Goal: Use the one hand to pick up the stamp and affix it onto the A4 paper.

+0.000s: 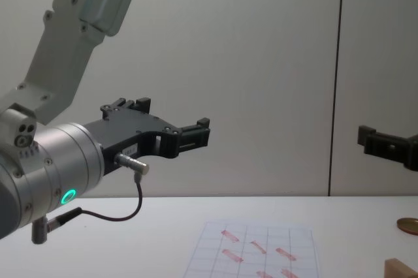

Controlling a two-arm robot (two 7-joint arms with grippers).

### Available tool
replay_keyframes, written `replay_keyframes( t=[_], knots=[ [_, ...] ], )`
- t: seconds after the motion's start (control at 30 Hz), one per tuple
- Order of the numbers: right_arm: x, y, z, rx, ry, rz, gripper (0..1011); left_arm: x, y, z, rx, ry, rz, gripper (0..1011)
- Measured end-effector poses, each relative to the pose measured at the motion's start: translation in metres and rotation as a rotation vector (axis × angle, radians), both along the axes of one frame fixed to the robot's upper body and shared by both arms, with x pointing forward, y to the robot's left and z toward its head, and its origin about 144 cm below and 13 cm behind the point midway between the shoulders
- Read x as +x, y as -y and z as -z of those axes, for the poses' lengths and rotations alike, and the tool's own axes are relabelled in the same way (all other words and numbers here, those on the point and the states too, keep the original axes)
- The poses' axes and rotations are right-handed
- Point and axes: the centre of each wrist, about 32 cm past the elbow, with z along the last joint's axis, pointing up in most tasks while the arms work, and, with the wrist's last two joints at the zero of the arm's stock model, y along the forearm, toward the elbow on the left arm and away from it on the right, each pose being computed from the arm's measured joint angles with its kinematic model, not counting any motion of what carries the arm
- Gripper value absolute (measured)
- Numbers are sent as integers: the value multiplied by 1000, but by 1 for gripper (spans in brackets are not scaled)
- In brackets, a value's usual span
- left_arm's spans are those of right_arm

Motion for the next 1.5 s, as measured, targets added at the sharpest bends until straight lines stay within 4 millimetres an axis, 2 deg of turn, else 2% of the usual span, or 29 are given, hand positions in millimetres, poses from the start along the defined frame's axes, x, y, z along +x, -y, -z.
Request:
replay_keyframes(
  t=[1.1,1.5],
  knots=[
    [0,0,0,-1,-3,2,1001,0,0,0,0,0,0,993],
    [-6,-1,2,-26,-58,54,1001,0,0,0,0,0,0,993]
  ],
)
